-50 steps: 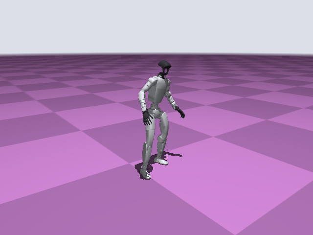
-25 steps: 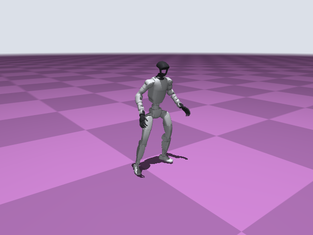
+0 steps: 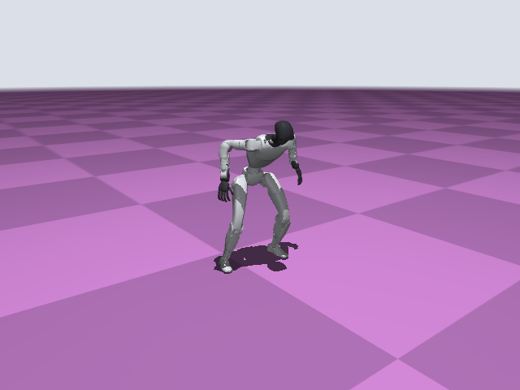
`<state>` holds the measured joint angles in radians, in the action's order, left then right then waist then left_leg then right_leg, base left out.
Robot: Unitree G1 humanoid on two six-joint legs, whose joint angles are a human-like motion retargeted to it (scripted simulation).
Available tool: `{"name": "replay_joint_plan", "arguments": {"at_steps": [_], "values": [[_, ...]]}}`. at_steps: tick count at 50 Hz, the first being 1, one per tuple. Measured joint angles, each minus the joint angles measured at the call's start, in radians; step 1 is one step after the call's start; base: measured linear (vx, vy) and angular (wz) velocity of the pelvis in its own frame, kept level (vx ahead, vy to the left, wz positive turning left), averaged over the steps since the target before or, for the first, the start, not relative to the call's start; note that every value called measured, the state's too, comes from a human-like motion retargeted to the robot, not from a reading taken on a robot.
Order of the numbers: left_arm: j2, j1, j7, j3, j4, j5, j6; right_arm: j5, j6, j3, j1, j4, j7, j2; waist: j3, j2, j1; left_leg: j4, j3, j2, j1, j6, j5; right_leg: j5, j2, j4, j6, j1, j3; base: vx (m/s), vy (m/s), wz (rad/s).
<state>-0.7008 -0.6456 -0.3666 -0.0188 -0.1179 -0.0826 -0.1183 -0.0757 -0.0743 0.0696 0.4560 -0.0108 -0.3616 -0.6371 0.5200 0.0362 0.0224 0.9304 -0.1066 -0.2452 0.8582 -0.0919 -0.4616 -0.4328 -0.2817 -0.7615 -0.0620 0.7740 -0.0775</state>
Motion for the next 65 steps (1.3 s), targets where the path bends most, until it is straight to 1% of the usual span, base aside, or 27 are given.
{"name": "replay_joint_plan", "arguments": {"at_steps": [3,6,8,10,12,13,15,18,20,23,25,27,29,33,36,38,40,41,42,43,45,47,50,53,56,60,65], "values": [[0.034,0.236,-0.082,-0.053,-0.058,-0.024,0.021,0.006,0.034,0.061,-0.185,0.148,-0.162,0.055,0.000,-0.021,-0.025,0.211,0.025,-0.015,0.142,0.025,-0.086,-0.107,-0.027,-0.244,0.027,0.156,0.027,0.19,0.01,0.08],[0.106,0.572,-0.099,-0.154,-0.190,-0.176,0.070,0.006,0.072,0.155,-0.447,0.246,-0.253,0.051,0.000,-0.042,-0.046,0.351,0.043,-0.023,0.165,0.077,-0.156,-0.211,-0.050,-0.397,0.077,0.175,0.037,0.40,0.01,0.14],[0.127,0.773,-0.129,-0.250,-0.242,-0.288,0.074,0.026,0.062,0.240,-0.626,0.201,-0.245,0.010,0.000,-0.045,-0.063,0.397,0.044,-0.033,0.108,0.112,-0.199,-0.262,-0.058,-0.443,0.104,0.117,0.034,0.59,0.01,-0.11],[0.085,0.901,-0.176,-0.350,-0.166,-0.376,0.024,0.095,0.023,0.327,-0.780,0.040,-0.197,-0.058,-0.010,-0.042,-0.083,0.379,0.025,-0.056,-0.023,0.127,-0.233,-0.288,-0.055,-0.417,0.114,-0.009,0.013,0.83,0.01,-0.39],[-0.015,0.932,-0.185,-0.409,0.052,-0.443,-0.036,0.229,-0.015,0.355,-0.844,-0.215,-0.103,-0.144,-0.084,-0.040,-0.105,0.256,-0.021,-0.072,-0.212,0.129,-0.224,-0.247,-0.047,-0.281,0.102,-0.190,-0.032,1.12,0.06,-0.39],[-0.068,0.936,-0.181,-0.429,0.168,-0.476,-0.059,0.309,-0.024,0.348,-0.846,-0.341,-0.053,-0.193,-0.156,-0.039,-0.111,0.151,-0.046,-0.063,-0.297,0.139,-0.184,-0.189,-0.040,-0.167,0.097,-0.276,-0.057,1.31,0.11,-0.17],[-0.133,0.904,-0.197,-0.499,0.412,-0.777,-0.102,0.455,-0.026,0.306,-0.783,-0.558,-0.021,-0.272,-0.296,-0.026,-0.126,-0.079,-0.095,-0.022,-0.495,0.155,0.002,0.035,-0.037,0.067,0.064,-0.465,-0.089,1.49,0.15,-0.02],[-0.286,0.893,-0.125,-0.515,0.600,-0.461,-0.129,0.507,-0.075,0.173,-0.633,-0.690,0.037,-0.421,-0.456,-0.026,-0.133,-0.359,-0.060,0.047,-0.695,0.091,0.571,0.650,-0.020,0.357,0.016,-0.676,-0.078,1.54,0.17,0.23],[-0.346,0.851,-0.020,-0.438,0.665,-0.253,-0.107,0.429,-0.062,0.094,-0.551,-0.668,0.082,-0.507,-0.497,-0.044,-0.114,-0.442,0.012,0.081,-0.759,0.010,0.781,0.884,0.005,0.424,0.019,-0.752,-0.044,1.38,0.16,0.58],[-0.338,0.707,-0.028,-0.260,0.724,-0.232,-0.119,0.276,-0.020,0.007,-0.439,-0.543,0.109,-0.543,-0.453,-0.051,-0.076,-0.358,0.031,0.081,-0.745,-0.013,0.657,0.771,0.043,0.253,0.066,-0.714,0.022,1.17,0.12,0.50],[-0.316,0.597,-0.096,-0.127,0.731,-0.207,-0.135,0.191,-0.002,-0.041,-0.369,-0.441,0.097,-0.521,-0.394,-0.045,-0.066,-0.316,-0.015,0.056,-0.702,-0.008,0.581,0.708,0.038,0.170,0.058,-0.653,0.016,1.00,0.10,0.16],[-0.294,0.503,-0.150,-0.012,0.706,-0.169,-0.137,0.124,0.015,-0.079,-0.308,-0.342,0.079,-0.482,-0.328,-0.036,-0.067,-0.358,-0.076,0.032,-0.667,-0.005,0.520,0.652,0.017,0.220,0.016,-0.613,-0.020,0.94,0.09,0.07],[-0.280,0.427,-0.153,0.063,0.662,-0.155,-0.130,0.071,0.028,-0.104,-0.251,-0.258,0.069,-0.442,-0.268,-0.018,-0.074,-0.459,-0.132,0.028,-0.646,-0.018,0.451,0.598,-0.008,0.353,-0.060,-0.595,-0.052,0.94,0.07,0.16],[-0.282,0.315,-0.102,0.096,0.533,-0.157,-0.100,0.054,0.036,-0.117,-0.134,-0.145,0.095,-0.348,-0.177,0.026,-0.099,-0.721,-0.190,0.038,-0.630,-0.067,0.310,0.511,-0.033,0.643,-0.194,-0.568,-0.073,1.00,-0.02,0.21],[-0.296,0.242,-0.032,0.088,0.423,-0.116,-0.062,0.104,0.035,-0.119,-0.044,-0.114,0.164,-0.284,-0.136,0.007,-0.125,-0.846,-0.162,-0.033,-0.607,-0.133,0.199,0.377,0.037,0.710,-0.200,-0.504,-0.075,1.03,-0.17,-0.07],[-0.285,0.214,-0.002,0.067,0.346,-0.065,-0.039,0.129,0.032,-0.111,0.000,-0.106,0.196,-0.252,-0.099,0.005,-0.133,-0.838,-0.082,-0.024,-0.592,-0.112,0.218,0.391,0.026,0.700,-0.200,-0.484,-0.068,1.02,0.14,0.02],[-0.238,0.235,-0.011,0.021,0.243,-0.020,0.005,0.132,0.039,-0.076,-0.005,-0.075,0.192,-0.220,-0.035,0.025,-0.111,-0.600,0.041,0.064,-0.502,0.041,0.328,0.487,-0.070,0.586,-0.098,-0.460,0.006,0.89,0.42,0.33],[-0.194,0.271,-0.023,-0.010,0.167,-0.030,0.041,0.124,0.053,-0.039,-0.036,-0.030,0.171,-0.191,-0.015,0.003,-0.108,-0.339,0.106,0.045,-0.388,0.075,0.326,0.425,-0.053,0.320,0.007,-0.352,0.056,0.78,0.29,0.17],[-0.144,0.314,-0.037,-0.044,0.085,-0.043,0.074,0.115,0.071,0.001,-0.074,0.026,0.140,-0.155,-0.001,-0.014,-0.105,-0.106,0.160,0.029,-0.290,0.088,0.305,0.354,-0.044,0.072,0.074,-0.253,0.100,0.77,0.12,0.03],[-0.081,0.373,-0.056,-0.083,-0.006,-0.064,0.102,0.102,0.097,0.043,-0.124,0.105,0.087,-0.106,0.000,-0.019,-0.103,0.073,0.190,0.022,-0.224,0.063,0.245,0.267,-0.051,-0.142,0.067,-0.174,0.129,0.81,0.08,0.17],[0.052,0.522,-0.120,-0.155,-0.193,-0.080,0.129,0.111,0.135,0.116,-0.261,0.303,-0.082,0.017,0.000,-0.020,-0.093,0.276,0.216,0.012,-0.199,0.027,0.100,0.091,-0.081,-0.371,0.061,-0.150,0.144,0.82,0.04,0.31],[0.131,0.638,-0.184,-0.214,-0.234,-0.084,0.117,0.163,0.141,0.136,-0.368,0.396,-0.187,0.104,0.000,-0.019,-0.085,0.346,0.227,0.019,-0.244,0.041,0.020,-0.014,-0.099,-0.446,0.112,-0.202,0.147,0.69,0.02,0.26],[0.135,0.806,-0.189,-0.330,-0.162,-0.021,0.068,0.205,0.089,0.154,-0.478,0.359,-0.190,0.139,-0.007,-0.017,-0.089,0.336,0.216,0.018,-0.358,0.029,-0.013,-0.048,-0.115,-0.439,0.105,-0.321,0.137,0.58,0.00,0.10],[0.087,0.937,-0.140,-0.438,-0.079,0.087,0.044,0.136,0.059,0.215,-0.547,0.257,-0.092,0.076,-0.057,-0.012,-0.098,0.198,0.181,0.011,-0.490,0.019,0.020,0.006,-0.126,-0.296,0.064,-0.458,0.086,0.49,-0.02,0.02],[0.078,0.982,-0.115,-0.504,-0.052,0.109,0.015,0.050,0.047,0.318,-0.616,0.211,-0.036,0.016,-0.156,-0.004,-0.100,-0.015,0.133,0.008,-0.595,0.004,0.098,0.121,-0.122,-0.082,-0.006,-0.559,0.026,0.41,-0.02,-0.12],[0.104,0.964,-0.066,-0.515,-0.077,0.041,-0.008,0.025,0.032,0.426,-0.706,0.221,0.035,-0.009,-0.305,0.013,-0.102,-0.355,0.064,0.022,-0.717,-0.005,0.222,0.291,-0.102,0.251,-0.104,-0.654,-0.022,0.32,-0.03,-0.28],[0.168,0.941,0.011,-0.523,-0.155,0.045,0.008,0.107,0.009,0.442,-0.725,0.246,0.109,0.001,-0.448,0.009,-0.132,-0.609,0.010,0.032,-0.793,-0.006,0.307,0.409,-0.083,0.511,-0.152,-0.714,-0.053,0.26,-0.01,-0.20]]}}
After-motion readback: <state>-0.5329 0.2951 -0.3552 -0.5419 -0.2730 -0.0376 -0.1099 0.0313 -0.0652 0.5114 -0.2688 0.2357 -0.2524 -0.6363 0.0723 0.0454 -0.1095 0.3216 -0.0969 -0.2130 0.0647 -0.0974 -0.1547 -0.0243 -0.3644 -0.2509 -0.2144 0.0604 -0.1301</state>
